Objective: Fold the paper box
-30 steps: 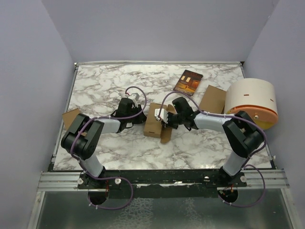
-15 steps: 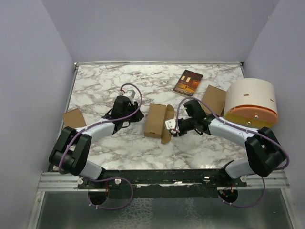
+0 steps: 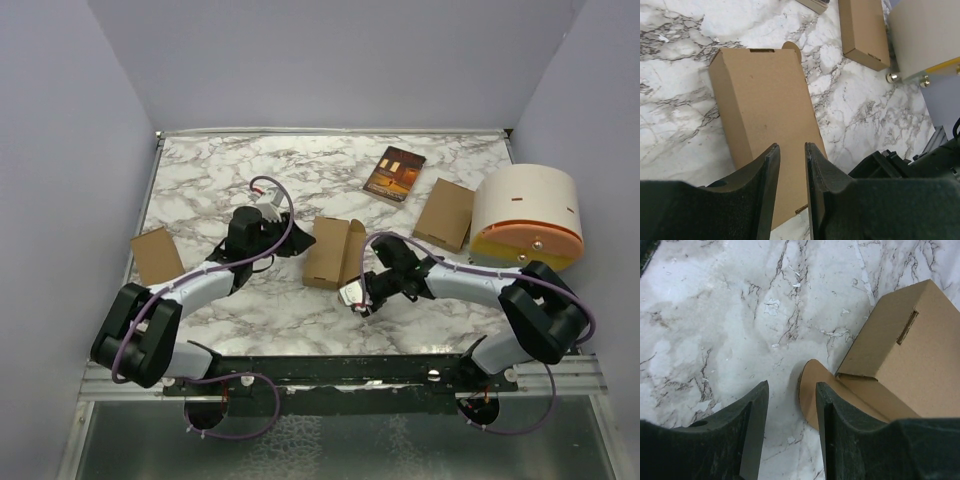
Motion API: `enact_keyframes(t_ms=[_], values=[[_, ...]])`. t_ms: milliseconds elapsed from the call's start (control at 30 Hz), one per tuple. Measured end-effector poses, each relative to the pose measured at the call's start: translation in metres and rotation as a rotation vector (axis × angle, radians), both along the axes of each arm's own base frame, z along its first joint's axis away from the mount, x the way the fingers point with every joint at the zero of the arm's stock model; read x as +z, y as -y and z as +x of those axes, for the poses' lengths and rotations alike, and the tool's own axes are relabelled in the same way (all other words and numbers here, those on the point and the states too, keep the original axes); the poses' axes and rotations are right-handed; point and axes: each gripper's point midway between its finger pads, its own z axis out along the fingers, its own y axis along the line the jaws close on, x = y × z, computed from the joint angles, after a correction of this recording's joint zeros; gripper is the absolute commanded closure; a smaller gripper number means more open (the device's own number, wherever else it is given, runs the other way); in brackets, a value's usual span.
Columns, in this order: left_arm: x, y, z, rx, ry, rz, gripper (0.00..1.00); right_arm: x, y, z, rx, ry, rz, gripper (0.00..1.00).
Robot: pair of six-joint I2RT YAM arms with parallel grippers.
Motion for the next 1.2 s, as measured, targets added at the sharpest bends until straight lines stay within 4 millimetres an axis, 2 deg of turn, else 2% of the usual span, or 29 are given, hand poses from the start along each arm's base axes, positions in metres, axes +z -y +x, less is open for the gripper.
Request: enact_keyframes(t_ms=[233, 700, 1067, 1200], values=[[-0.014, 0.014, -0.003, -0.047, -0.037, -0.021, 0.71, -0.010, -0.007, 0.011, -0.038, 0.087, -0.025, 0.59], [-0.046, 0.017, -0.005, -0.063, -0.098, 0.018, 0.74, -0.010, -0.013, 0.022, -0.092, 0.127, -0.025, 0.85], [-0.050, 0.016, -0.003, -0.068, -0.083, 0.036, 0.76, -0.006, -0.014, 0.028, -0.151, 0.096, -0.029, 0.99], [-0.050, 0.017, -0.002, -0.072, -0.076, 0.040, 0.76, -0.002, -0.011, 0.035, -0.189, 0.071, -0.029, 0.99]])
